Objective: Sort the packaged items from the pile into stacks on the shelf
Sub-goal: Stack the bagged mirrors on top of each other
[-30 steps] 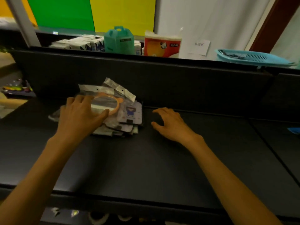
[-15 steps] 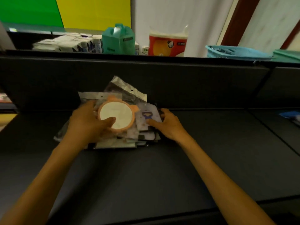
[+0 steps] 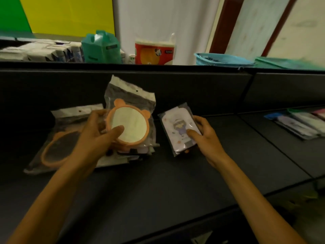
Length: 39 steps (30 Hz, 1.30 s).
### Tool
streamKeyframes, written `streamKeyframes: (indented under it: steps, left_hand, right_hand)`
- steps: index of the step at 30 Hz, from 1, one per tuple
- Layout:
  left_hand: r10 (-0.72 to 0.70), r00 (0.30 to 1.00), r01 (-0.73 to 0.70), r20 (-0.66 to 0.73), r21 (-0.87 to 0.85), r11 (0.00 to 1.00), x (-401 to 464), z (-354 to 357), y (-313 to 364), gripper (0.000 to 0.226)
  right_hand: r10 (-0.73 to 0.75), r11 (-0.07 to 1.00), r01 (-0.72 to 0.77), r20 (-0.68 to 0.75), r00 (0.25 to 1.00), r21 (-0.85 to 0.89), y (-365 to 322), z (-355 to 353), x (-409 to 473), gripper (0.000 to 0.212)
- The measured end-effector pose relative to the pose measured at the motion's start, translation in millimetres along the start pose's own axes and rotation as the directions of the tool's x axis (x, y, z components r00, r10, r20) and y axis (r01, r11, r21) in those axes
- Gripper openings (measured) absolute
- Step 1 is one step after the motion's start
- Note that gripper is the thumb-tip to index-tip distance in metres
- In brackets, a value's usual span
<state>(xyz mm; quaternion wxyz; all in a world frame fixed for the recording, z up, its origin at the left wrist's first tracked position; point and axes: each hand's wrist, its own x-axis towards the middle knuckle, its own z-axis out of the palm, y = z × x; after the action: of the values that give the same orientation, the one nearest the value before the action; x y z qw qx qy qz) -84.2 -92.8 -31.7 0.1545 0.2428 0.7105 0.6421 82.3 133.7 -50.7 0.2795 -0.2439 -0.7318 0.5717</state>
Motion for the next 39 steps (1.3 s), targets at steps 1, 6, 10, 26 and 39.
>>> streamKeyframes:
  steps: [1,6,10,26,39]
  left_hand:
    - [0.016,1.000,-0.016,0.010,-0.007,1.000,-2,11,2,0.049]
    - [0.075,0.993,-0.070,0.088,-0.061,0.996,-13,75,11,0.054]
    - [0.086,0.975,-0.062,0.205,-0.120,0.991,-22,143,16,0.063]
    - [0.130,0.934,-0.078,0.333,-0.164,0.983,-95,438,48,0.058]
    - [0.083,0.982,-0.062,0.169,-0.126,0.990,-40,531,47,0.055]
  right_hand:
    - [-0.017,1.000,0.017,-0.017,1.000,-0.009,1,-12,-6,0.042]
    - [-0.071,0.997,0.068,-0.134,0.988,-0.029,10,-79,-38,0.039]
    - [-0.066,0.997,0.054,-0.219,0.973,-0.058,23,-148,-63,0.037]
    - [-0.007,0.994,-0.040,-0.415,0.910,-0.106,73,-446,-138,0.036]
    - [0.058,0.993,-0.091,-0.362,0.930,-0.076,102,-526,-27,0.034]
